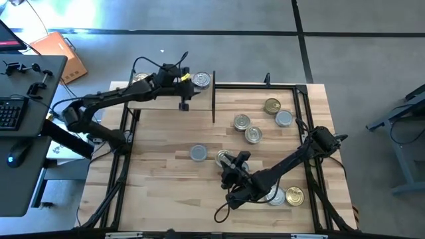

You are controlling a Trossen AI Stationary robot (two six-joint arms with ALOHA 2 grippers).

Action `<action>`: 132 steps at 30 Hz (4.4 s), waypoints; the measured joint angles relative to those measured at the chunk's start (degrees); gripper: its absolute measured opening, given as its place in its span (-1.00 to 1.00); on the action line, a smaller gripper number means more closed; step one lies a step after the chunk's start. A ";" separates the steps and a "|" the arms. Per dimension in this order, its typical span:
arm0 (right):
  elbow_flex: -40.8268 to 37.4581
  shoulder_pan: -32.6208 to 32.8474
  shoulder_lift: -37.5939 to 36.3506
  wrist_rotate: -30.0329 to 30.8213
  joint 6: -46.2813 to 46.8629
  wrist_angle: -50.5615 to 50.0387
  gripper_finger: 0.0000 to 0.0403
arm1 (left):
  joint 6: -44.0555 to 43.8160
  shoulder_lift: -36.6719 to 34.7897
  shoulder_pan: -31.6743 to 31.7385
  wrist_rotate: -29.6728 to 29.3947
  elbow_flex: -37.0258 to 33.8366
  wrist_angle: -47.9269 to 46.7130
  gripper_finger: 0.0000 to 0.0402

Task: Stack canned seafood by type on shelf
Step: Put the blue tuna can on the shelf aligned with the other blue tuna can

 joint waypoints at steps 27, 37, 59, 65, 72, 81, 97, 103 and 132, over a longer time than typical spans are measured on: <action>-13.15 -1.02 0.17 -8.79 -1.66 21.01 -0.20 | -34.89 -24.27 -33.68 -9.78 -27.29 6.99 -1.00; -15.89 -6.10 0.15 -23.85 -25.28 48.52 -0.20 | -42.30 -16.67 -51.81 -21.35 -37.88 32.89 -1.00; -10.27 -10.49 -2.37 -40.39 -20.81 16.25 -0.25 | -39.26 6.95 -55.54 -25.11 -37.87 53.69 -1.00; -10.16 -10.91 -1.83 -38.58 -17.88 15.81 -0.65 | -38.30 7.16 -55.52 -25.02 -37.87 54.48 -0.96; -10.16 -10.48 -2.07 -38.54 -17.38 15.24 -0.92 | -27.41 7.16 -56.40 -19.46 -37.87 59.03 -0.66; -10.43 -7.61 -5.30 -43.19 -19.67 14.69 -0.99 | -10.18 13.22 -58.75 -18.16 -32.70 59.23 -0.28; -15.10 -7.30 -5.98 -44.30 -19.67 27.57 -1.00 | 7.50 31.46 -57.53 -31.45 -20.40 59.27 -0.15; -21.86 -8.74 -9.08 -45.71 -16.36 39.43 -1.00 | 8.51 31.27 -57.53 -31.65 -20.45 58.41 -0.15; -23.50 -9.05 -8.53 -44.87 -17.78 38.97 -0.28 | -30.23 29.51 -58.22 -42.97 -20.75 48.46 -0.15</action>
